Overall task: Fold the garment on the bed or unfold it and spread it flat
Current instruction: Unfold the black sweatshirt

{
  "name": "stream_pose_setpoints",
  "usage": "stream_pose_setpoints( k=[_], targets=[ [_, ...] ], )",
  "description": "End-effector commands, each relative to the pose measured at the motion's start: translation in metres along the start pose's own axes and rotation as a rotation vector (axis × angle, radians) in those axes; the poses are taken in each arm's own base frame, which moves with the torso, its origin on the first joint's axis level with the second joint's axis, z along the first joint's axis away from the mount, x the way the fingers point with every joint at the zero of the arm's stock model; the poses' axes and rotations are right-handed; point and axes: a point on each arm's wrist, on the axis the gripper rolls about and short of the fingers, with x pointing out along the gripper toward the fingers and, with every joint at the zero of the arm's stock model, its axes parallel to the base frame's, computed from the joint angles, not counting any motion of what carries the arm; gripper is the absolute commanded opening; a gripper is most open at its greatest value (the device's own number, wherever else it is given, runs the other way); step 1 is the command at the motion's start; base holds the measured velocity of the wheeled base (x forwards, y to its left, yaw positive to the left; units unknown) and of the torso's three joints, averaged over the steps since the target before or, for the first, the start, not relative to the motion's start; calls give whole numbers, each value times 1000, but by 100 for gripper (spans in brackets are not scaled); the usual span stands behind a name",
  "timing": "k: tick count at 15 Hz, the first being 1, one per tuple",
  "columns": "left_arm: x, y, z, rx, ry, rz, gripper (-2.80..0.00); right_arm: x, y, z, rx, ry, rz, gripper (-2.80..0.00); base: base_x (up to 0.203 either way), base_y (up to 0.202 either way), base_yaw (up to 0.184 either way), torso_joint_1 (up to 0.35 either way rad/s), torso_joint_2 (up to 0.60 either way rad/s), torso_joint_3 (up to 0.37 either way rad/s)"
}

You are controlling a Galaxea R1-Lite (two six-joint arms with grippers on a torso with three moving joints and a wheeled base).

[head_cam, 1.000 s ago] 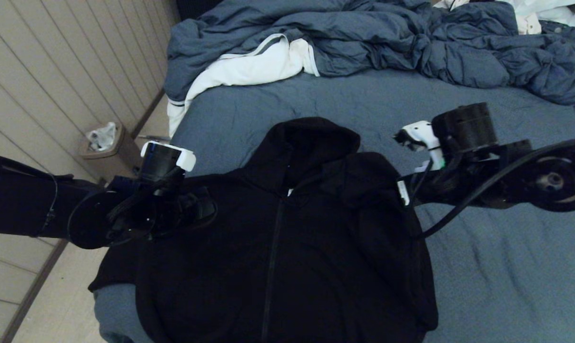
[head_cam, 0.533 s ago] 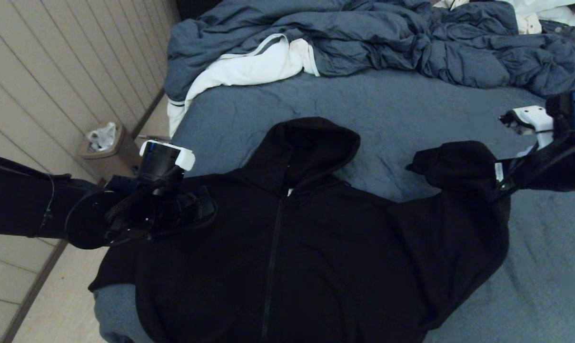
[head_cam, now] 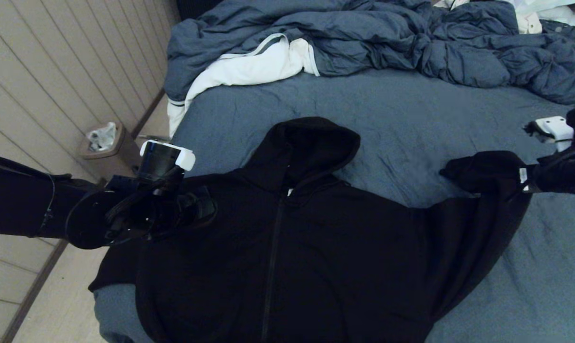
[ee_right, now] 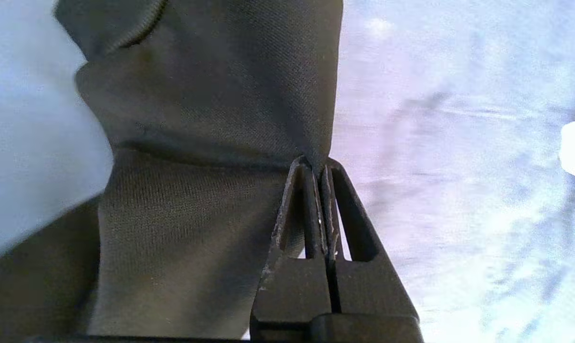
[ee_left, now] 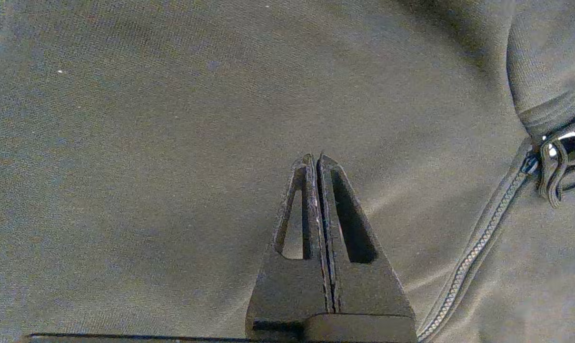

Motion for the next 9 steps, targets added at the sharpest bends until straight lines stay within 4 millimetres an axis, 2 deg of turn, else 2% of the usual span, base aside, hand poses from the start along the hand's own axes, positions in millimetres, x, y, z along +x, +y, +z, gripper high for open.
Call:
stream_pose_setpoints(
  k=[1,6,9],
  targets=[
    [1,0,0,-4,-1,2,-280,16,-12,-10,4,29,-28,-280,0,0,0,0,0,0],
    [2,0,-1,-3,2,4,-280,11,-15,-26,-4,61,7,-280,0,0,0,0,0,0],
    [3,0,-1,-2,4,6,-280,5,-24,-47,2,115,6,-280,0,0,0,0,0,0]
  ],
)
